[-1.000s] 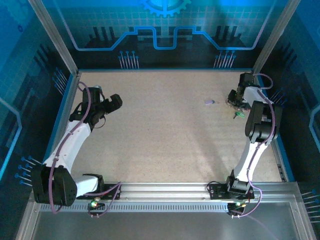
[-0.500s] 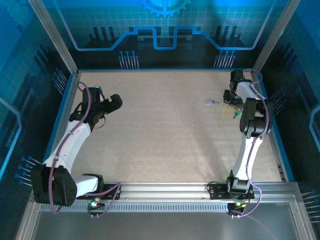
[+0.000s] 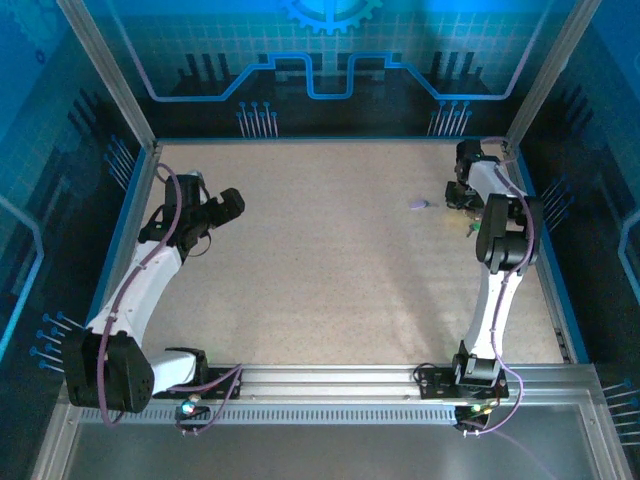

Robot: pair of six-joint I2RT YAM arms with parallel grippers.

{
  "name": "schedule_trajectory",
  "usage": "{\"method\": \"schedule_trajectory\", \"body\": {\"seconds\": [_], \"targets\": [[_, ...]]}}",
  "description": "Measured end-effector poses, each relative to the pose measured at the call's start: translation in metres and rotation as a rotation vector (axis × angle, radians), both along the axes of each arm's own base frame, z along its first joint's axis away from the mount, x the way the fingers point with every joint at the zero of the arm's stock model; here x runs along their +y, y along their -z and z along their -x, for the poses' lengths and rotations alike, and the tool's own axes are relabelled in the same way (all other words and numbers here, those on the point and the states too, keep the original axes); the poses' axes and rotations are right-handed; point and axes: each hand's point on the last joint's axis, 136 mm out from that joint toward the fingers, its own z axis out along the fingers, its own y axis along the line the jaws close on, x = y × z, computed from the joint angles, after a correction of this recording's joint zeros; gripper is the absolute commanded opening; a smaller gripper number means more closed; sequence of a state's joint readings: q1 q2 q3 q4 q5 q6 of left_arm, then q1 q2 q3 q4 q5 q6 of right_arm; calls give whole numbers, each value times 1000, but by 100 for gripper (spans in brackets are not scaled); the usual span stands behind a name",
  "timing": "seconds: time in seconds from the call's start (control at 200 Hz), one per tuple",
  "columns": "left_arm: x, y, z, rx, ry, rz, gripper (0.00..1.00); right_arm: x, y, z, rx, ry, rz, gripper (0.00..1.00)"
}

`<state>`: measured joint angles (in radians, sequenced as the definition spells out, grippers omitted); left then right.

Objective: Put the keys on the keyring

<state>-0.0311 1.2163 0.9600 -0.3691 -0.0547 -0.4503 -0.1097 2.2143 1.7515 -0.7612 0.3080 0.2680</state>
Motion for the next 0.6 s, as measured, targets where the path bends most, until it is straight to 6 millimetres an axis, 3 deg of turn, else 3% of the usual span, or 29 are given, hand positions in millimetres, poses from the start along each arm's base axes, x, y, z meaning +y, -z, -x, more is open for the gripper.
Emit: {"method": "schedule_trajectory", "body": {"seconds": [0.6], "targets": [[0,-3,1,-9,0,0,99,-8,1,5,48,-23,72,20]]}}
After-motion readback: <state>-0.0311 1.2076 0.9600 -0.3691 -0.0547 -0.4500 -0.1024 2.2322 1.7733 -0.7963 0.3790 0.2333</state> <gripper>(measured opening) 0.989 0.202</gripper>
